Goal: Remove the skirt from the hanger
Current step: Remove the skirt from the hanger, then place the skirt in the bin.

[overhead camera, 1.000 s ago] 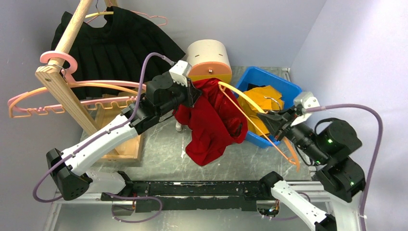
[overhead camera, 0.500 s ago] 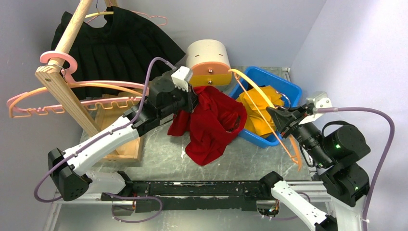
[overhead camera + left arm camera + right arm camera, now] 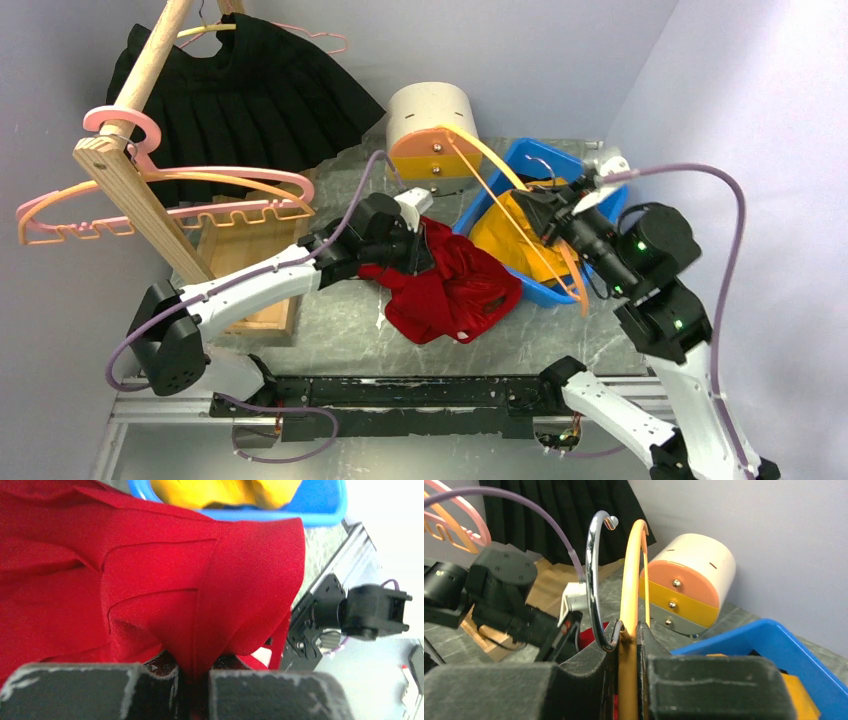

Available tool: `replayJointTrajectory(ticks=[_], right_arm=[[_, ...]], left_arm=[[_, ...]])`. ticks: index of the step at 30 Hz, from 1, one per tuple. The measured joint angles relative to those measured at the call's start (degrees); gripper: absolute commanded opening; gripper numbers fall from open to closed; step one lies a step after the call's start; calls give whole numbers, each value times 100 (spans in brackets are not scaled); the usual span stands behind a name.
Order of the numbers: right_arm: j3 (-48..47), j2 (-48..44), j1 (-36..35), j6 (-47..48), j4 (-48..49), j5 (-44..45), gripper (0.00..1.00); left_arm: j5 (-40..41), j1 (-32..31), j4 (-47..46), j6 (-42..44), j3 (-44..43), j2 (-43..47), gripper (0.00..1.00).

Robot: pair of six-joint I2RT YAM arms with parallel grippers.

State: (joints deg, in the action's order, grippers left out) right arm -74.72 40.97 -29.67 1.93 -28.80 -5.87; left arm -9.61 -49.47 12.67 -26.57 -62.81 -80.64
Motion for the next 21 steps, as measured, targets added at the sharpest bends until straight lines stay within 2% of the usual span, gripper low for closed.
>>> replayJointTrajectory(ticks=[5, 12, 16, 21], right_arm=[[44, 398, -2, -87, 302, -81, 0], [83, -81, -2, -173, 417, 603, 0], [81, -570, 0, -173, 448, 1161, 0], [79, -1097, 0, -170, 584, 1696, 0]], left_arm=[[-7, -348, 79, -26, 142, -4, 7], [155, -393, 111, 184, 81, 385, 7], [184, -391, 81, 592, -564, 413, 7], [186, -391, -264, 1217, -2111, 107, 7]])
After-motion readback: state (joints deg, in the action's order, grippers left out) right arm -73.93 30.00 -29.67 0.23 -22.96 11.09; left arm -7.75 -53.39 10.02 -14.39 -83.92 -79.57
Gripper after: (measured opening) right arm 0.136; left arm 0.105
